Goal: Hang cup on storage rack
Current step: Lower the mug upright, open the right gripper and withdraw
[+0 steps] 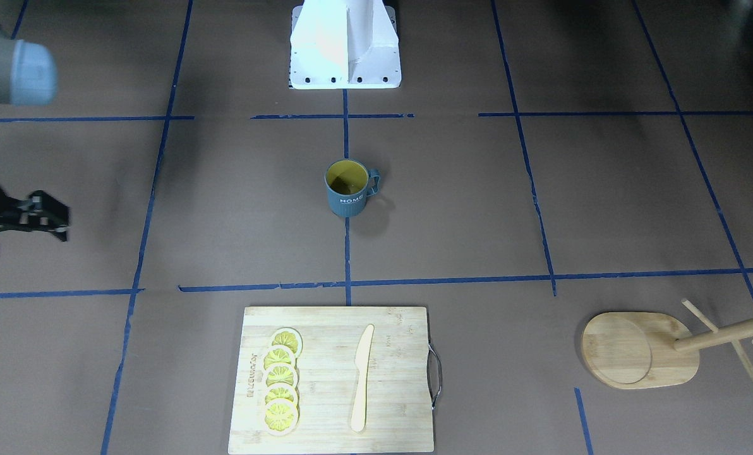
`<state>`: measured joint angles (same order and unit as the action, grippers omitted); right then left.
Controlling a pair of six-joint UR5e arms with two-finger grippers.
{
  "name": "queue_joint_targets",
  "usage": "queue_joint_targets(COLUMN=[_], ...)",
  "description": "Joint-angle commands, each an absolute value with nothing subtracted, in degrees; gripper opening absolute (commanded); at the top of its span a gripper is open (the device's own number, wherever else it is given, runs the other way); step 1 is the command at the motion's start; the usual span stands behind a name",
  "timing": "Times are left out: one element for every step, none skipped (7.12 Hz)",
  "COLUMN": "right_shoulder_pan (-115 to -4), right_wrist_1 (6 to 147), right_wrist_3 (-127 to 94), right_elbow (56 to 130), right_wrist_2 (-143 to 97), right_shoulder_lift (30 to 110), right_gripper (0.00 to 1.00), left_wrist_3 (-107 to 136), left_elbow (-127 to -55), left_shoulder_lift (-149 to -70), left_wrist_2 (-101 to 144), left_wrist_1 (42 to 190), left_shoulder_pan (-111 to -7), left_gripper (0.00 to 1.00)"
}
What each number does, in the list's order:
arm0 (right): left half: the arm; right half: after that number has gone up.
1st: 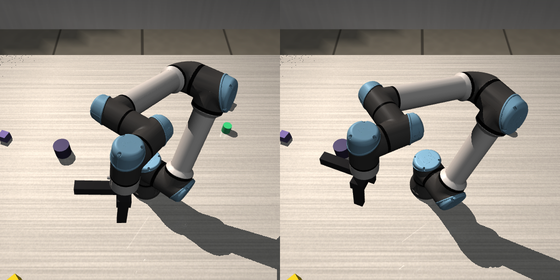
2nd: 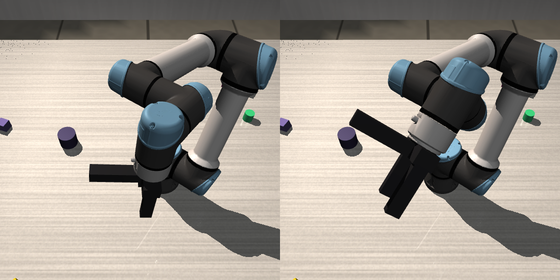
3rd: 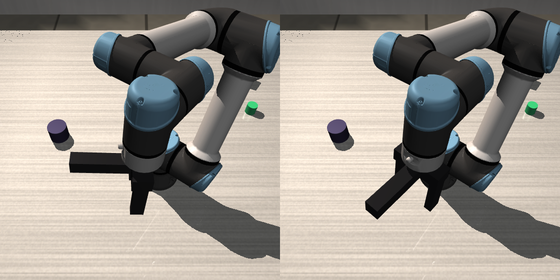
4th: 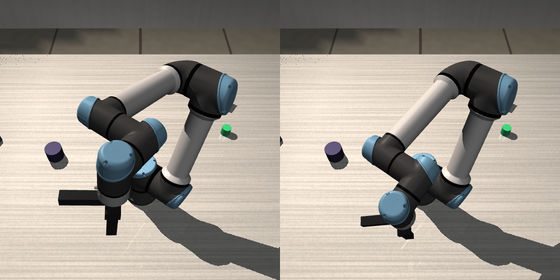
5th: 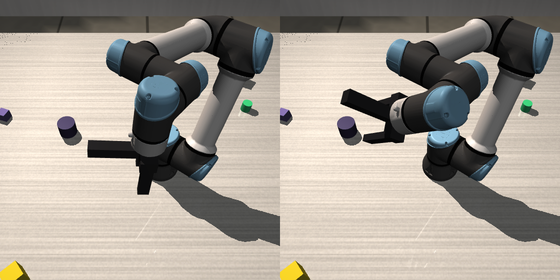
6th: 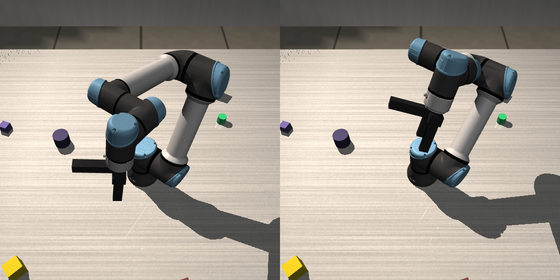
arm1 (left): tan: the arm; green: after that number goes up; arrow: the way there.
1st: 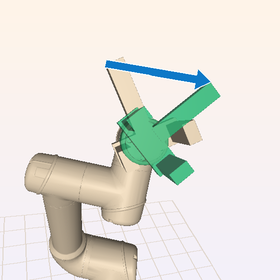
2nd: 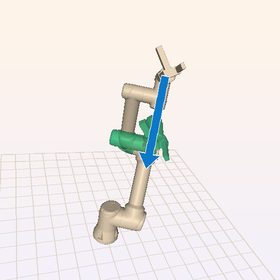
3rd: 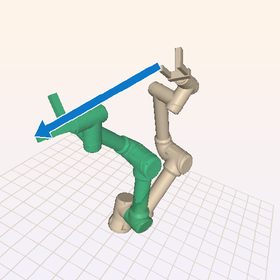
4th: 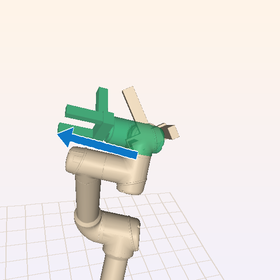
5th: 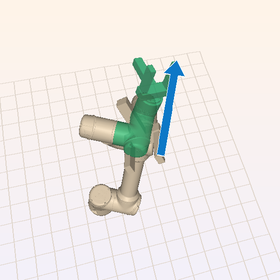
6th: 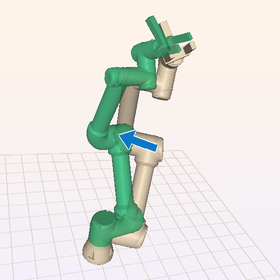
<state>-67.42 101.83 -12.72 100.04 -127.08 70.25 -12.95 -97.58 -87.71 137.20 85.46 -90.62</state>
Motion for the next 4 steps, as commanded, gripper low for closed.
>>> queue_joint_targets(right_shoulder_pan=[-76.2,-81.1,-85.6,-88.5], right_wrist_1=[101.8,101.8,101.8,101.3], right_wrist_3=[4.8,12.1,15.7,15.7], right_elbow=[100.3,100.3,100.4,101.2], right_wrist_2=[-127.4,-128.4,-129.5,-128.9], right_shoulder_lift=[79.5,83.7,87.8,93.1], right_gripper=[1.0,1.0,1.0,1.0], left_wrist_3=[-13.0,-13.2,-13.1,-13.1], left_elbow=[-96.7,-97.3,-96.4,-97.1], left_shoulder_lift=[-88.6,-88.8,-88.7,-89.6], left_wrist_2=[137.1,138.4,142.2,143.3], left_wrist_1=[89.6,89.6,89.6,90.8], left_shoulder_pan=[-90.0,-90.1,-90.1,-90.0], left_gripper=[1.0,1.0,1.0,1.0])
